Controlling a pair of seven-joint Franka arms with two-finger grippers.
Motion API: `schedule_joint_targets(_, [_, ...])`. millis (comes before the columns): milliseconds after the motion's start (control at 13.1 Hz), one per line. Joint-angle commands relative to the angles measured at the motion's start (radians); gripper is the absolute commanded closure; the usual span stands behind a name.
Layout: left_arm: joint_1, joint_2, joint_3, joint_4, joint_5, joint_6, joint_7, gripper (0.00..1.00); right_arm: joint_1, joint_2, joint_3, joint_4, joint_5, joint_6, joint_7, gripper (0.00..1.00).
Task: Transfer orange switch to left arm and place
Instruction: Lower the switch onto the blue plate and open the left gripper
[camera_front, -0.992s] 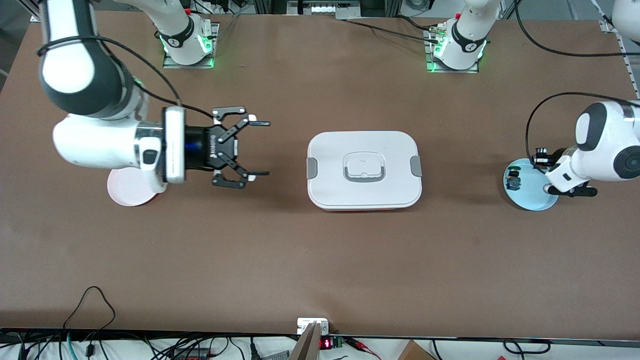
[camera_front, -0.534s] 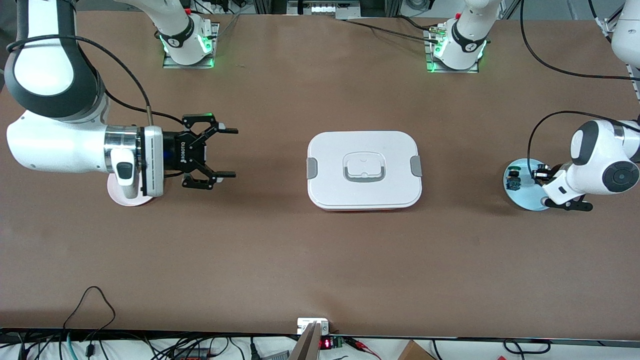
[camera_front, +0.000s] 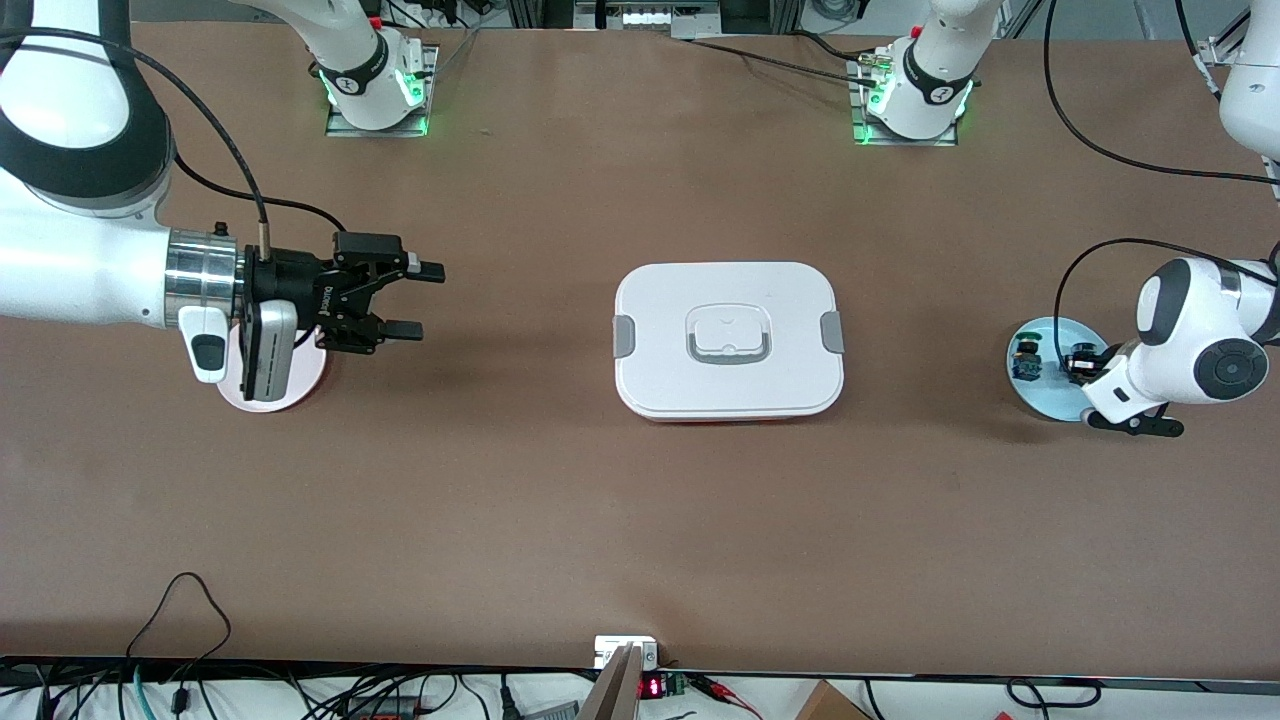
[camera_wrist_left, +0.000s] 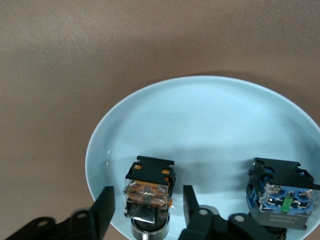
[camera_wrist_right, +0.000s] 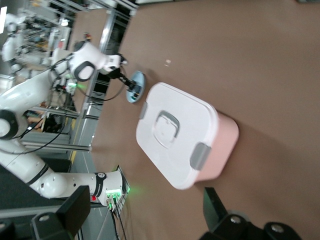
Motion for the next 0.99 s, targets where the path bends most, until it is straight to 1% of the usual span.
schedule_joint_targets(0, [-0.005,0.002,-0.017,0.058,0.016,-0.018,-0.011,0.0,-0.019,-0.033,0.001,0.003,-0.179,-0.052,0.143,0.0])
schedule_joint_targets(76, [-0.007,-0.01,-0.021,0.06,0.016,-0.028,-0.011,0.0,-0.019,-0.039,0.001,0.004,-0.265,-0.076,0.181,0.0])
schedule_joint_targets(229, [0.004,-0.063,-0.04,0.064,0.012,-0.04,-0.008,0.0,-0.018,-0.048,0.012,0.019,-0.408,-0.095,0.291,0.0])
schedule_joint_targets(305, [0.006,-0.094,-0.062,0.084,0.01,-0.058,-0.008,0.0,-0.016,-0.053,0.014,0.024,-0.477,-0.116,0.348,0.0])
schedule_joint_targets(381, [0.006,-0.12,-0.092,0.116,-0.004,-0.122,-0.008,0.0,-0.018,-0.053,0.014,0.03,-0.528,-0.153,0.379,0.0])
schedule_joint_targets(458, [0.004,-0.134,-0.139,0.168,-0.011,-0.215,-0.008,0.0,-0.027,-0.052,0.011,0.062,-0.584,-0.203,0.385,0.0])
schedule_joint_targets(534, [0.006,-0.14,-0.199,0.22,-0.011,-0.324,-0.008,0.0,-0.044,-0.052,0.011,0.084,-0.666,-0.246,0.387,0.0])
schedule_joint_targets(610, [0.009,-0.142,-0.251,0.292,-0.04,-0.435,-0.008,0.0,-0.068,-0.052,0.014,0.117,-0.742,-0.289,0.387,0.0])
schedule_joint_targets(686, [0.009,-0.143,-0.285,0.378,-0.116,-0.51,-0.01,0.0,-0.109,-0.047,0.015,0.136,-0.758,-0.318,0.387,0.0])
schedule_joint_targets(763, [0.006,-0.145,-0.3,0.437,-0.151,-0.569,-0.013,0.0,-0.152,-0.047,0.029,0.142,-0.769,-0.323,0.387,0.0])
schedule_joint_targets(839, [0.0,-0.159,-0.32,0.475,-0.158,-0.618,-0.008,0.0,-0.198,-0.051,0.078,0.142,-0.828,-0.329,0.382,0.0])
schedule_joint_targets(915, [0.0,-0.171,-0.355,0.491,-0.159,-0.629,-0.011,0.0,-0.238,-0.055,0.153,0.142,-0.931,-0.323,0.366,0.0])
